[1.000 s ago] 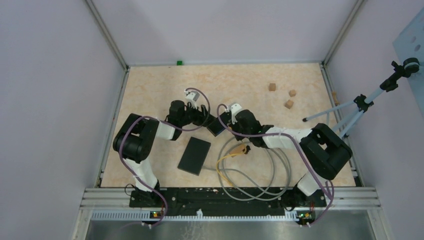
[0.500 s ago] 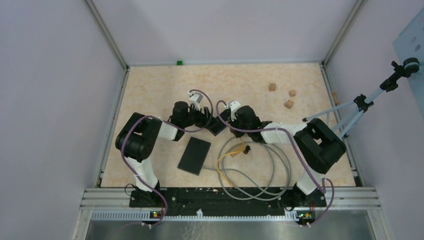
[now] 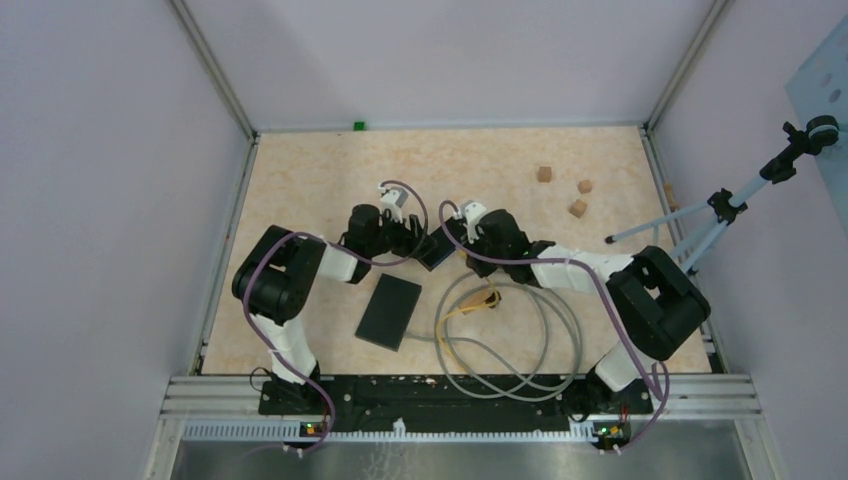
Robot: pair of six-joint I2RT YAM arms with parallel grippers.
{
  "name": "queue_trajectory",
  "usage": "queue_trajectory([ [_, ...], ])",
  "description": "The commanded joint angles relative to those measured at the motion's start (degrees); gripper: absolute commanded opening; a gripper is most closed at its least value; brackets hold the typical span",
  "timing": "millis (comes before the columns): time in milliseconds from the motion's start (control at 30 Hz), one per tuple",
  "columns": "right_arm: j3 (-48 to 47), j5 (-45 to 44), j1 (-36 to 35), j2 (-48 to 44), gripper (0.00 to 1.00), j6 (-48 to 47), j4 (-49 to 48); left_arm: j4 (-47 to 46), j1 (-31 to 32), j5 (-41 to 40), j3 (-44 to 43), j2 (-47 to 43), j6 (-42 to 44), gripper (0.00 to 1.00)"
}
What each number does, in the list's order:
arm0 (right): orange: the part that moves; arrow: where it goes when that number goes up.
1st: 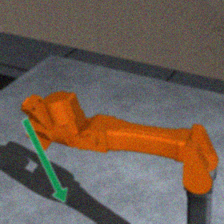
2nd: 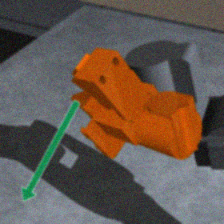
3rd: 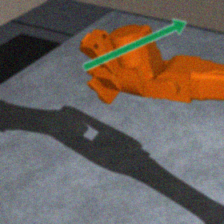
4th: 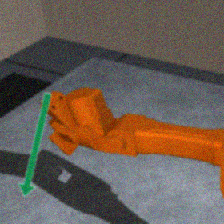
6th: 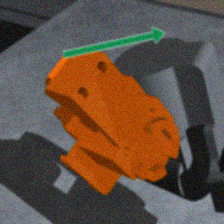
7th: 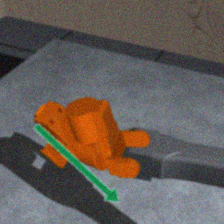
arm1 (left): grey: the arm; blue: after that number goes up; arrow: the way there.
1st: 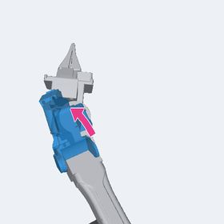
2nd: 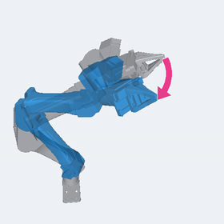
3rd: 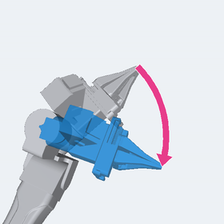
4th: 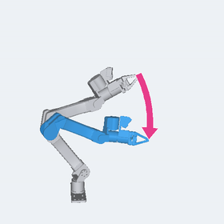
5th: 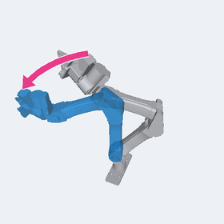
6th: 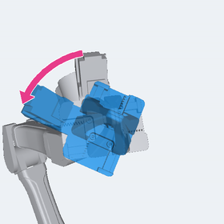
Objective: Insert the plug into the switch port
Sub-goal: Insert the connector into the switch port.
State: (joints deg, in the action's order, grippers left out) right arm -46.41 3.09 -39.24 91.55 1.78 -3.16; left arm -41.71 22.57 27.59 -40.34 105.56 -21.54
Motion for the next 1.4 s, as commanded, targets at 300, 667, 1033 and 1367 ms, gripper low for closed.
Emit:
queue_trajectory([
  [300,-3.9,1.6,0.4,3.7,0.0,-4.8,3.6,1.9,0.4,-0.5,-2.5,1.4,0.5,0.65],
  [667,-8.5,1.9,0.3,6.9,0.0,-7.3,2.0,3.5,0.4,0.1,-3.8,2.4,0.8,0.65],
  [1033,-9.4,2.2,0.3,8.2,0.0,-8.7,2.5,4.2,0.5,1.4,-4.9,3.3,1.0,0.62],
  [1367,-9.1,5.2,0.2,7.8,0.0,-9.1,2.6,5.4,0.6,1.6,-5.8,3.8,1.0,0.55],
])
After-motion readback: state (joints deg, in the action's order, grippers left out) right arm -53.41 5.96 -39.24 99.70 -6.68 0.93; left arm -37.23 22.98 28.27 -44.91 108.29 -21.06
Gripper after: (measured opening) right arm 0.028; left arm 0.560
